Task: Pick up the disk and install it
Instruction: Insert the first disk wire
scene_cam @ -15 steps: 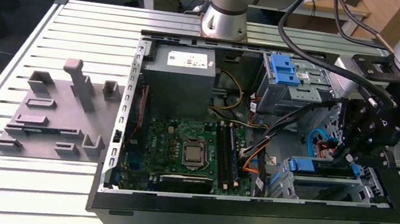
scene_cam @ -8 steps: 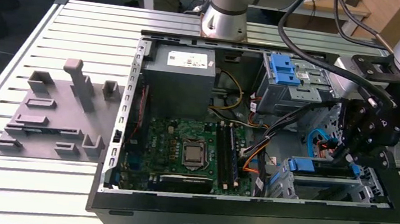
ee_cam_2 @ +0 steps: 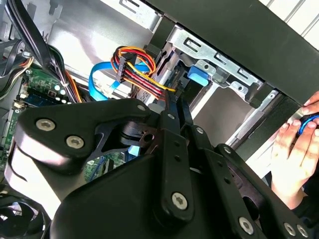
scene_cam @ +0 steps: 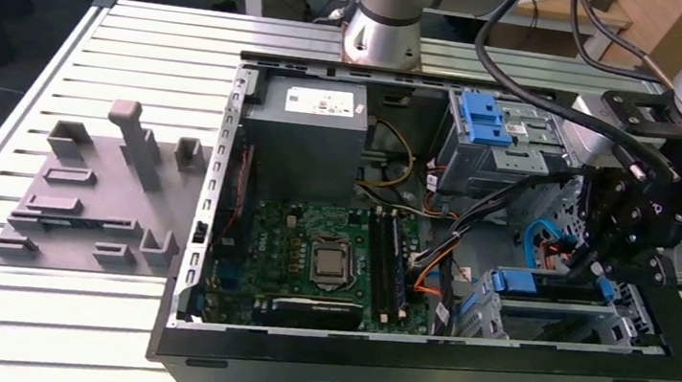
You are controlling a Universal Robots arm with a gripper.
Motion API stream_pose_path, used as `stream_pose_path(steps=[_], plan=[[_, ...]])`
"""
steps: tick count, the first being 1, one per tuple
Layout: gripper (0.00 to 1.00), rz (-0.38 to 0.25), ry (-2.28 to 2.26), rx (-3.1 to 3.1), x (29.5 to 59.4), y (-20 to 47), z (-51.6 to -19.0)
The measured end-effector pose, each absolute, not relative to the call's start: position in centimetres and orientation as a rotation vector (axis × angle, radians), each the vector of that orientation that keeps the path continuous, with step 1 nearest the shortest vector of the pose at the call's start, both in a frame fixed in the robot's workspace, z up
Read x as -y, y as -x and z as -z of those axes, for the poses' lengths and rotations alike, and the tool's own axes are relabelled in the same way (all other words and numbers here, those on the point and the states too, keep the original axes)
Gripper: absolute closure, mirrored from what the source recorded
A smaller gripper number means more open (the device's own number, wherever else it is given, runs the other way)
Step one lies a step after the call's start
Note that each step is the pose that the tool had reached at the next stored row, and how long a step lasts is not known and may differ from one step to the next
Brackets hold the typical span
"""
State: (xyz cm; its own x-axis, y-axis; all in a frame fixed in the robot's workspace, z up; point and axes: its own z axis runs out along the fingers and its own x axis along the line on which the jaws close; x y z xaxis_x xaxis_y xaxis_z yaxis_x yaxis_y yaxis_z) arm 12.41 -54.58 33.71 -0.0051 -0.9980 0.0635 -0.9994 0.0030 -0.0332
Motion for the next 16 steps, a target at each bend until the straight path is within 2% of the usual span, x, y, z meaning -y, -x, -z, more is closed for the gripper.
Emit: stream_pose_path(steps=[16], plan=[[0.84,-0.097,-2.194,2.225,54.77,-12.44,-33.45]])
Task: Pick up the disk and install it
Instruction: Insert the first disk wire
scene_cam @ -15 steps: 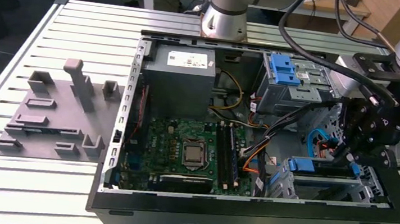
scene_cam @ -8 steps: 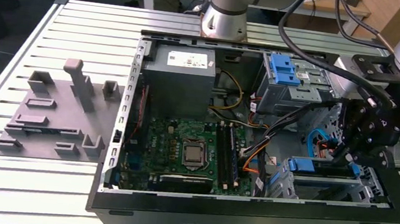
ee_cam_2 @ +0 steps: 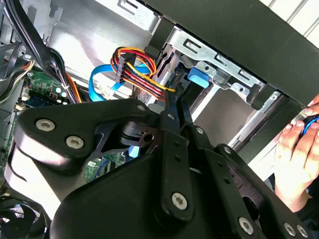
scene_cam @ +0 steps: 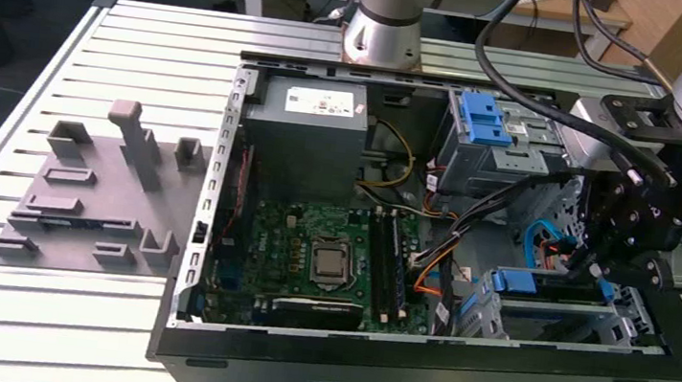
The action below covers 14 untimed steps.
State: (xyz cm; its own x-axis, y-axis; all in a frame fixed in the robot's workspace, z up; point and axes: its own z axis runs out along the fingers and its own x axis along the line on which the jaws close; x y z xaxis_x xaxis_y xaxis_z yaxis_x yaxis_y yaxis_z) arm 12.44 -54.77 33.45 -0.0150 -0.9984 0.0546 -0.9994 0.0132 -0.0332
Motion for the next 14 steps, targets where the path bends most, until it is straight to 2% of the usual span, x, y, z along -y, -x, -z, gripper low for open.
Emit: stream_pose_path(steps=[14], plan=[[0.84,-0.094,-2.193,2.228,54.86,-12.44,-33.38]])
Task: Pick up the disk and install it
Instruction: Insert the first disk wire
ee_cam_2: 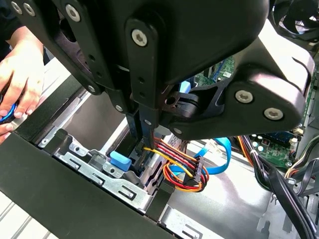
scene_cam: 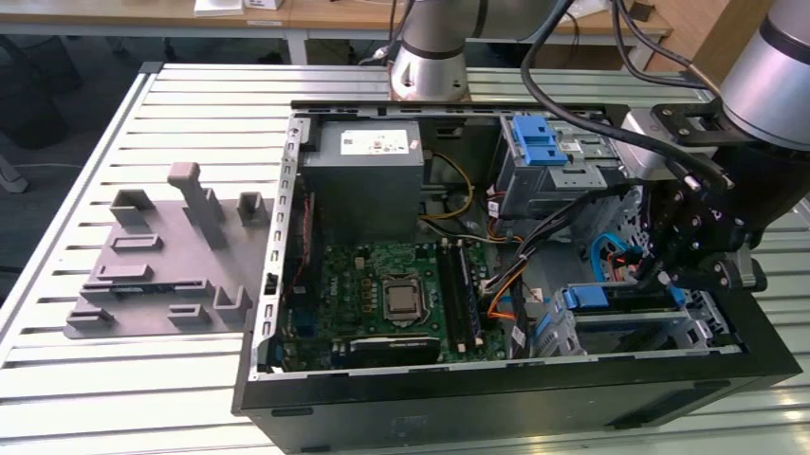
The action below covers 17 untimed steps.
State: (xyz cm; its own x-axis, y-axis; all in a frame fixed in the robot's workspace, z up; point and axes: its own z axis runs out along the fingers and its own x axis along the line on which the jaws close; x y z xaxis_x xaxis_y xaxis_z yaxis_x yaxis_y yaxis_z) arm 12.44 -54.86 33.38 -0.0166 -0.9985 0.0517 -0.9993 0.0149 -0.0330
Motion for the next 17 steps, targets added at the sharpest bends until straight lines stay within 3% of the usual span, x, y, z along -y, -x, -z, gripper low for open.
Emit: stream_pose_path(steps=[17], plan=[[0.83,-0.091,-2.194,2.229,54.88,-12.54,-32.86]])
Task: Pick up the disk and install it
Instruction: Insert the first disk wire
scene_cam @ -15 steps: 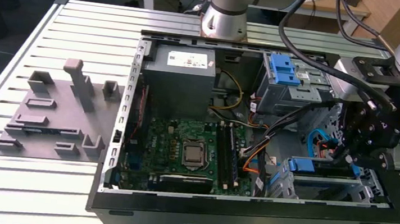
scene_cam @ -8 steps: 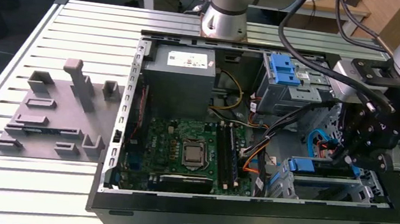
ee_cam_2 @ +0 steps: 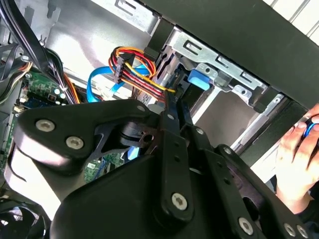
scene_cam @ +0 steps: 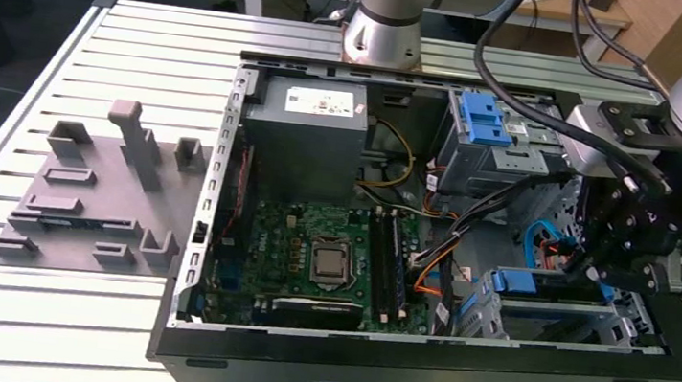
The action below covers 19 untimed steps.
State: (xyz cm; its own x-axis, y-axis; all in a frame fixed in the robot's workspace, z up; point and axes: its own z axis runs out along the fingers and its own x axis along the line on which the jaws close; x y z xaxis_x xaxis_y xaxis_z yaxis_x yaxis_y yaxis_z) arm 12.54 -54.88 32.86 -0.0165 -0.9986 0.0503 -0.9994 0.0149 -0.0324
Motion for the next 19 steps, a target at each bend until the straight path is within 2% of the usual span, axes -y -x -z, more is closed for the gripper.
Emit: stream_pose_path(steps=[1,2,11,13,15,19], plan=[[0.83,-0.091,-2.194,2.229,54.9,-12.5,-32.9],[0.76,-0.091,-2.194,2.229,54.9,-12.5,-32.9],[0.76,-0.091,-2.194,2.228,54.9,-12.5,-33.7],[0.78,-0.091,-2.194,2.229,54.9,-12.5,-33.8],[0.89,-0.091,-2.194,2.228,54.9,-12.5,-33.8],[0.89,-0.091,-2.194,2.228,54.9,-12.5,-33.9]])
